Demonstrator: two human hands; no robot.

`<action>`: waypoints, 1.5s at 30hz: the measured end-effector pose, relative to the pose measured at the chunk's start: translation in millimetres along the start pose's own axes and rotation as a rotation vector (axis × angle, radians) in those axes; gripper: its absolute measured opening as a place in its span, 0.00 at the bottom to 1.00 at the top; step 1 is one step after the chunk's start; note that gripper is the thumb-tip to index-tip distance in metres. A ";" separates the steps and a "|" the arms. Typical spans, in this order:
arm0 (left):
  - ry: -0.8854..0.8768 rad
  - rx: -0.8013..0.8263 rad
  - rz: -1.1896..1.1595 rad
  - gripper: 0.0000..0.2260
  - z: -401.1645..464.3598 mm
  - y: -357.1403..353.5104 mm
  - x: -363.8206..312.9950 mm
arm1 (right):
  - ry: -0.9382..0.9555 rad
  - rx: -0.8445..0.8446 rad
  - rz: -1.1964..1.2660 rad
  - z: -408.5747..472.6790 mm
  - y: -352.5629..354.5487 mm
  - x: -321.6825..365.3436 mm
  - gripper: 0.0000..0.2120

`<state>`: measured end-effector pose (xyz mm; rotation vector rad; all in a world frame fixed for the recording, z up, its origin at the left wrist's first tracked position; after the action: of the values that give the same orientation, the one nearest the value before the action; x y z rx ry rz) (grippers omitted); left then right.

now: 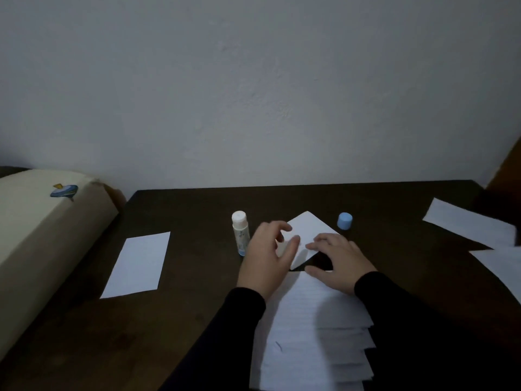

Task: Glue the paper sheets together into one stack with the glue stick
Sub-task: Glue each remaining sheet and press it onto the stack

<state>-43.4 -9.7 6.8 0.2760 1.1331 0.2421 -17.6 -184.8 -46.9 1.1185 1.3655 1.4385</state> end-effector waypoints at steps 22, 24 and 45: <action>0.346 0.312 0.514 0.18 -6.4 -73.4 35.6 | -0.981 0.084 0.169 -103.3 38.1 -155.6 0.24; 0.345 0.312 0.514 0.19 -6.1 -73.3 33.6 | -1.070 0.151 0.165 -109.9 31.2 -163.4 0.29; 0.378 0.370 0.467 0.17 2.7 -51.1 37.7 | -0.969 0.157 0.039 -111.6 27.7 -163.7 0.26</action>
<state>-23.1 -45.7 -41.5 0.8546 1.4776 0.5122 -84.4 -372.6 -29.3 1.6418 0.7483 0.6200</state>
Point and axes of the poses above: each hand's wrist, its own z-axis towards the middle knuckle, its own y-axis out of the back of the hand, x = y × z, the point moved 4 cm from there along z, towards the middle knuckle, and after that the axes turned 15 degrees about -z, right-handed, at the moved point
